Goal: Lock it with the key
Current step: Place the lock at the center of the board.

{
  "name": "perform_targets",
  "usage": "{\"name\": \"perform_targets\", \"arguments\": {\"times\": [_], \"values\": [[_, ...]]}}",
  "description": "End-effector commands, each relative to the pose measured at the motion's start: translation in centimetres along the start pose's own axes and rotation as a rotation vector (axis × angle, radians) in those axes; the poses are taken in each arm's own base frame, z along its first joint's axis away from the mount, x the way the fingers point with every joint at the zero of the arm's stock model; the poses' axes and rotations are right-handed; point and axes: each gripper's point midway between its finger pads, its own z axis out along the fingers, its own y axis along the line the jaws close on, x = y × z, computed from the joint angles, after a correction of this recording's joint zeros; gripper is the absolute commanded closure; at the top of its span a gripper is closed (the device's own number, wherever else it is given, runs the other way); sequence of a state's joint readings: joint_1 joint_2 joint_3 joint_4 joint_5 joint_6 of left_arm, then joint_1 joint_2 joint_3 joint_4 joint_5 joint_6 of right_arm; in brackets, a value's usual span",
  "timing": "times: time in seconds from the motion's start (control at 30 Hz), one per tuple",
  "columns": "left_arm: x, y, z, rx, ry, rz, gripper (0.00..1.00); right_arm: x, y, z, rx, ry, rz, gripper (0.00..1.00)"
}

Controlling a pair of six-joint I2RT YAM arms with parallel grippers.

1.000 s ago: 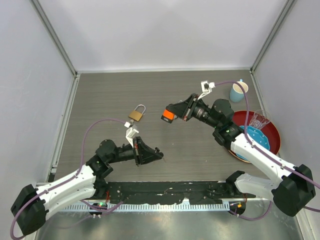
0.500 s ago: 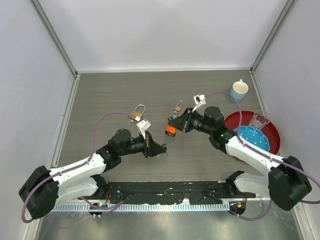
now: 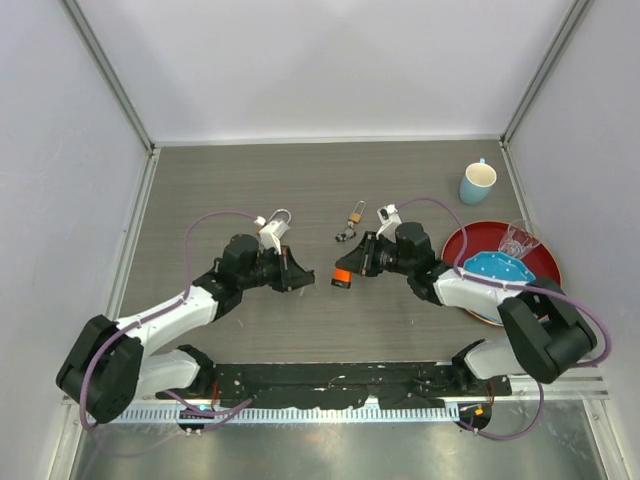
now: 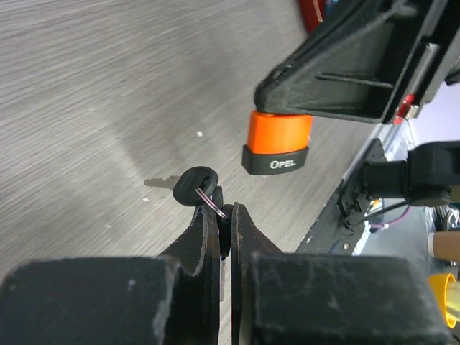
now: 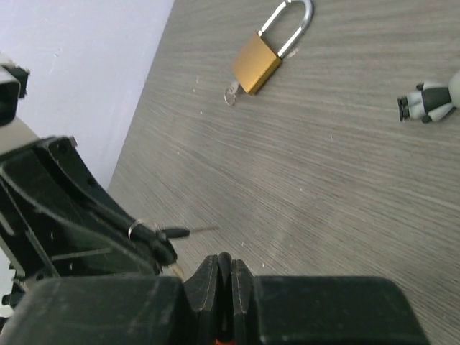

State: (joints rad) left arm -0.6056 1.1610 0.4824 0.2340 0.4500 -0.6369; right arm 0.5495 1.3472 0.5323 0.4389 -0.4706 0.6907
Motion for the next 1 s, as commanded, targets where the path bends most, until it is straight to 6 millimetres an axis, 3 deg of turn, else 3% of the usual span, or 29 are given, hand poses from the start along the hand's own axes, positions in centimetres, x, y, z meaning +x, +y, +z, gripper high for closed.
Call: {"name": "perform_targets", "arguments": {"times": [0.0, 0.13, 0.2, 0.47, 0.67, 0.97], "values": [[-1.6, 1.6, -0.7, -0.030, -0.010, -0.036, 1.00, -1.8, 2.2, 1.2, -0.134, -0.061, -0.012, 0.99], [-2.1, 3.2, -1.5, -0.066, -0.025, -0.093, 1.00, -0.7, 1.5, 3.2, -0.139, -0.024, 0.037, 0.98], [-2.5, 4.2, -2.1, -0.087, -0.045, -0.132, 1.00, -0.5, 2.2, 4.1, -0.160, -0.013, 0.037, 0.98], [-3.0, 4.9, -4.2, -0.114, -0.092, -0.167, 1.00, 1.9, 3.0, 8.3, -0.196, 0.049, 0.063, 0.98], [-2.3, 5.1, -4.8, -0.125, -0.081, -0.167, 1.00, 2.2, 3.4, 10.3, -0.236, 0.054, 0.083, 0.98], [-1.5, 5.7, -4.6, -0.139, -0.064, -0.184, 1.00, 4.3, 0.7, 11.6, -0.147, 0.105, 0.101, 0.87]]}}
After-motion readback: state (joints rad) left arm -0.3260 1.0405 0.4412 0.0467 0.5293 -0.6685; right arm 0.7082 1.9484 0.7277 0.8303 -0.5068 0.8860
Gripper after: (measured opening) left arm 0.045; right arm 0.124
